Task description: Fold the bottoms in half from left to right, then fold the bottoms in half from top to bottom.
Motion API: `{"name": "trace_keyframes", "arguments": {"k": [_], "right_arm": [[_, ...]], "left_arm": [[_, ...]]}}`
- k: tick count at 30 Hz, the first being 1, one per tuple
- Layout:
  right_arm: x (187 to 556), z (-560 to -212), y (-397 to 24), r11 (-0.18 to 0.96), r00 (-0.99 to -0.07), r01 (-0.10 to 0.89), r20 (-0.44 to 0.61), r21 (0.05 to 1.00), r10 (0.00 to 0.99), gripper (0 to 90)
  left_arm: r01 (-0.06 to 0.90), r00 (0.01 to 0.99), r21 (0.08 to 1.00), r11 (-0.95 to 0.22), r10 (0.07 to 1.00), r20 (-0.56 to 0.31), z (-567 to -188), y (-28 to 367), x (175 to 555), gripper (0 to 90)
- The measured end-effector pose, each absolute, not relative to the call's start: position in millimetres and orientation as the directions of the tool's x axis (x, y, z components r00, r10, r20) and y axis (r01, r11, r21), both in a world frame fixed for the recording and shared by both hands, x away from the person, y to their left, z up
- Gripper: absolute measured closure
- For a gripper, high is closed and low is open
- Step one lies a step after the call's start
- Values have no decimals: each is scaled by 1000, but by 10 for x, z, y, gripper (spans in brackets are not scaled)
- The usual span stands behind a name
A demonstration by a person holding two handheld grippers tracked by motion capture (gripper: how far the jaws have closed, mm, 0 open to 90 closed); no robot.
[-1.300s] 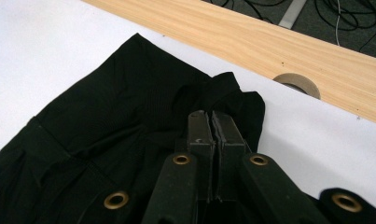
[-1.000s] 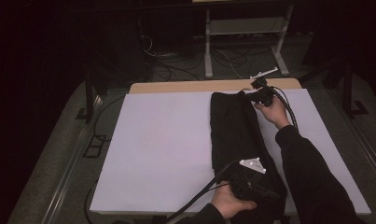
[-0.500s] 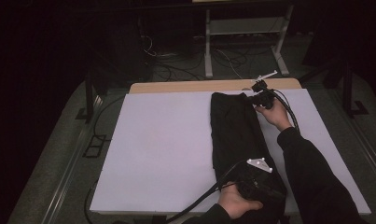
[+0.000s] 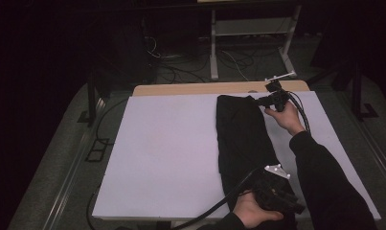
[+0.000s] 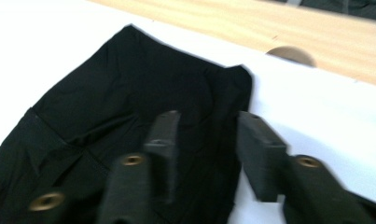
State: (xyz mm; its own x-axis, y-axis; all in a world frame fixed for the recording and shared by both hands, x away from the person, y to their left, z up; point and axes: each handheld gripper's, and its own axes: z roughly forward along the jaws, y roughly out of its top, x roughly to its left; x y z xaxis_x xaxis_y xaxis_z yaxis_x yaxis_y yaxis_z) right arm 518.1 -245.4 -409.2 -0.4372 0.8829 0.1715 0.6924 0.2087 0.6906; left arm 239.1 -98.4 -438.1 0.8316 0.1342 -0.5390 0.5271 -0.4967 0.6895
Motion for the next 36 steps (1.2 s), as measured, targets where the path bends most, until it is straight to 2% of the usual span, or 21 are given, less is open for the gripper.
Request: {"name": "trace_keyframes", "arguments": {"k": [3, 7, 10, 13, 20, 27, 36], "right_arm": [[5113, -3984, -2523, 180, -421, 675, 174, 716, 890, 361], [5026, -3874, -2577, 177, -431, 654, 170, 736, 886, 168], [4971, -3832, -2598, 174, -437, 643, 171, 746, 883, 122], [4916, -3821, -2604, 184, -453, 637, 170, 749, 875, 11], [4814, -3884, -2582, 177, -481, 649, 218, 740, 849, 0], [4795, -3911, -2572, 163, -493, 659, 258, 734, 831, 0], [4747, -3954, -2558, 181, -504, 652, 242, 736, 829, 0]], "left_arm": [[524, 835, 706, -477, 126, -536, -4341, -951, 2399, 374], [508, 850, 735, -449, 126, -511, -4274, -887, 2430, 278], [486, 866, 759, -433, 120, -486, -4231, -833, 2447, 225], [460, 884, 780, -424, 140, -446, -4192, -774, 2463, 183], [405, 914, 828, -388, 185, -361, -4117, -593, 2541, 79], [380, 924, 843, -380, 202, -325, -4042, -481, 2610, 27], [363, 930, 839, -405, 220, -296, -3988, -366, 2704, 0]]}}
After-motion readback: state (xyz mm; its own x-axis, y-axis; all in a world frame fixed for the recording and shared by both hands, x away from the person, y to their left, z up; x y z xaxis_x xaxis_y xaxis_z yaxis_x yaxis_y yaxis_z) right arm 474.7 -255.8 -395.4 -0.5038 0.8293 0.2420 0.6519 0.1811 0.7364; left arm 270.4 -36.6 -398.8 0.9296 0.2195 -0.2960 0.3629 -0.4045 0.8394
